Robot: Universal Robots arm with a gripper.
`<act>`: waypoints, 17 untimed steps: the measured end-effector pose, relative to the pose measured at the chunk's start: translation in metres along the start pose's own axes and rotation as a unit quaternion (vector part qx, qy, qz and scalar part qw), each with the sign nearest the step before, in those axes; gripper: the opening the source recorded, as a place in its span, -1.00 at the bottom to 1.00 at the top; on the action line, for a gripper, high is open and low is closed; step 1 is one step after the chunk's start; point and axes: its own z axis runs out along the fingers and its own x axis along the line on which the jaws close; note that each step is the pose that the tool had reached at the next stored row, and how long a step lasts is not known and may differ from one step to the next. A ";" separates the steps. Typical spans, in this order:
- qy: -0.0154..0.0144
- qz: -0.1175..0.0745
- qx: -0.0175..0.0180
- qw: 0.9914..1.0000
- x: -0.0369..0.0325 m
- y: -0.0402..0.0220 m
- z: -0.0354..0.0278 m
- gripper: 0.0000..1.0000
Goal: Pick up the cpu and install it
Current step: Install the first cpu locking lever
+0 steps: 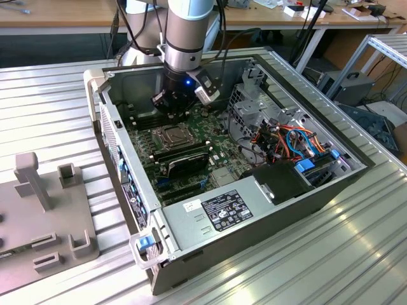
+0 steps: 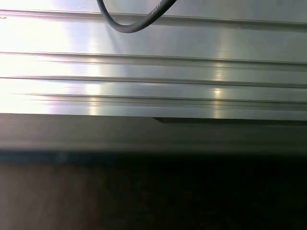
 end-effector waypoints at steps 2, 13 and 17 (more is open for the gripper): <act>0.000 0.000 0.000 1.000 -0.0006 0.0000 0.0001 -0.79; 0.000 0.000 -0.001 1.000 -0.0027 0.0000 0.0011 -0.79; 0.000 0.000 -0.001 1.000 -0.0028 0.0003 0.0012 -0.79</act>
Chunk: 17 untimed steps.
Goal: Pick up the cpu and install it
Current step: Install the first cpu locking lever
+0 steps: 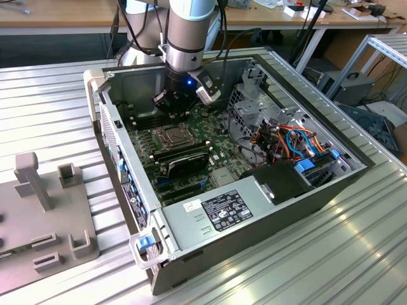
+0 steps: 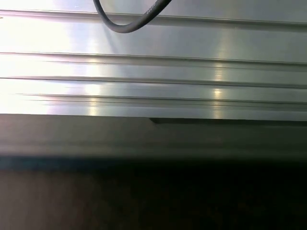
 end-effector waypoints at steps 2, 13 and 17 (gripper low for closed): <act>0.000 0.000 0.000 1.000 0.0000 0.0003 0.0000 -0.79; 0.000 0.000 0.000 1.000 -0.0001 0.0006 -0.0052 -0.79; 0.000 0.000 0.000 1.000 -0.0002 0.0007 -0.0061 -0.79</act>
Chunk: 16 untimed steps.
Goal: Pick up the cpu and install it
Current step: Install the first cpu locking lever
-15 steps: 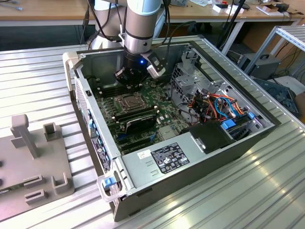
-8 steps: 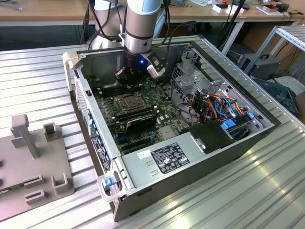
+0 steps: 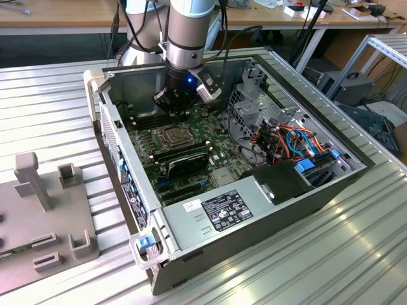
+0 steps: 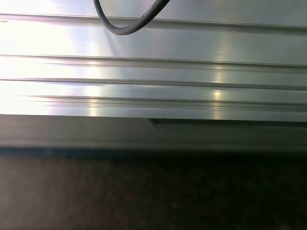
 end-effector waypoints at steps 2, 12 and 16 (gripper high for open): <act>0.000 0.000 0.000 1.000 0.0000 -0.0001 -0.0002 -0.79; 0.000 0.000 0.000 1.000 -0.0004 0.0002 -0.0150 -0.79; 0.000 0.000 0.000 1.000 -0.0006 0.0003 -0.0190 -0.79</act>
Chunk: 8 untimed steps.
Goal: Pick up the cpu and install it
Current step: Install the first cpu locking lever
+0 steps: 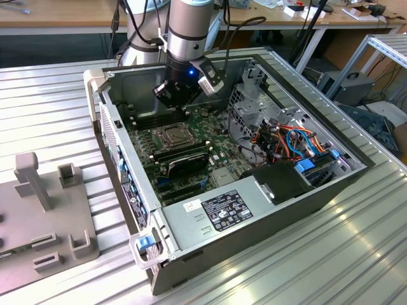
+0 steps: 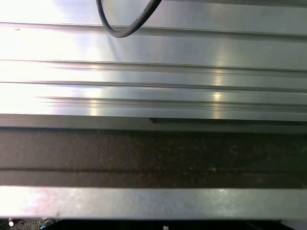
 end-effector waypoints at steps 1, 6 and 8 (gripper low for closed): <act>0.000 0.000 0.000 1.000 0.0000 0.0000 0.0000 -0.79; 0.000 0.000 0.000 1.000 0.0000 0.0000 -0.0005 -0.79; 0.000 0.000 0.000 1.000 0.0000 0.0000 -0.0006 -0.79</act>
